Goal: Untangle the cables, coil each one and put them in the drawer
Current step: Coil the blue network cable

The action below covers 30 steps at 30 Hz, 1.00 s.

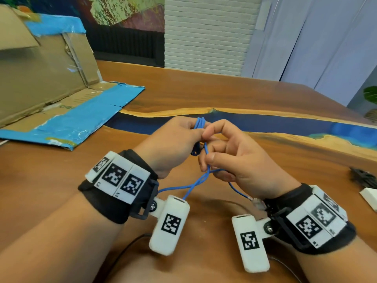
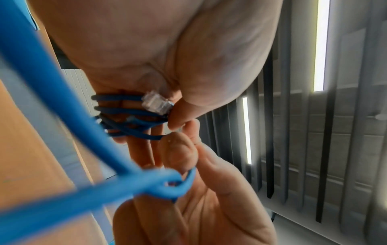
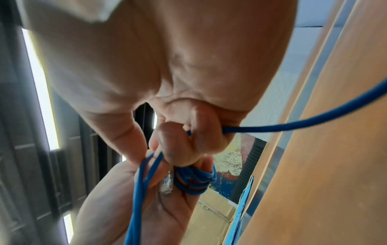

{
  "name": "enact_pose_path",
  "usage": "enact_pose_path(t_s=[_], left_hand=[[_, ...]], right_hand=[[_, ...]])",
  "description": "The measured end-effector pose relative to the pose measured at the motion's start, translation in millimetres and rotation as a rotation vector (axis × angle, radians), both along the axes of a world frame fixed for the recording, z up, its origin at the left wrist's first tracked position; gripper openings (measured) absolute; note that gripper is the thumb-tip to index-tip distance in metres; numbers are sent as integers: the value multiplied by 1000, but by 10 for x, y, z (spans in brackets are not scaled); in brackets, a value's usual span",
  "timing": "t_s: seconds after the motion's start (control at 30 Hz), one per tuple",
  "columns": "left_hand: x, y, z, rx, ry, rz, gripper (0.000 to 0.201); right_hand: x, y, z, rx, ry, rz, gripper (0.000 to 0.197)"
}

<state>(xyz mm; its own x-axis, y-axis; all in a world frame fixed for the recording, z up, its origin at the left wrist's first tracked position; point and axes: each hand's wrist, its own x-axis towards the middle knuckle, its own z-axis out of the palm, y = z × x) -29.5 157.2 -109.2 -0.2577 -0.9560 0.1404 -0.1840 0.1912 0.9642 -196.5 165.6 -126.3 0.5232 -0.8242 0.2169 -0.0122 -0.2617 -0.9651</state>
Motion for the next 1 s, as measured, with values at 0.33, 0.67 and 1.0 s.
enact_pose_path(t_s=[0.33, 0.67, 1.0], left_hand=[[-39, -63, 12, 15, 530, 195, 27], [-36, -84, -9, 46, 653, 153, 27], [-77, 29, -8, 59, 192, 30, 31]], right_hand=[[-60, -83, -46, -71, 455, -193, 9], [-124, -110, -15, -119, 302, -270, 10], [-247, -86, 53, -13, -66, 68, 15]])
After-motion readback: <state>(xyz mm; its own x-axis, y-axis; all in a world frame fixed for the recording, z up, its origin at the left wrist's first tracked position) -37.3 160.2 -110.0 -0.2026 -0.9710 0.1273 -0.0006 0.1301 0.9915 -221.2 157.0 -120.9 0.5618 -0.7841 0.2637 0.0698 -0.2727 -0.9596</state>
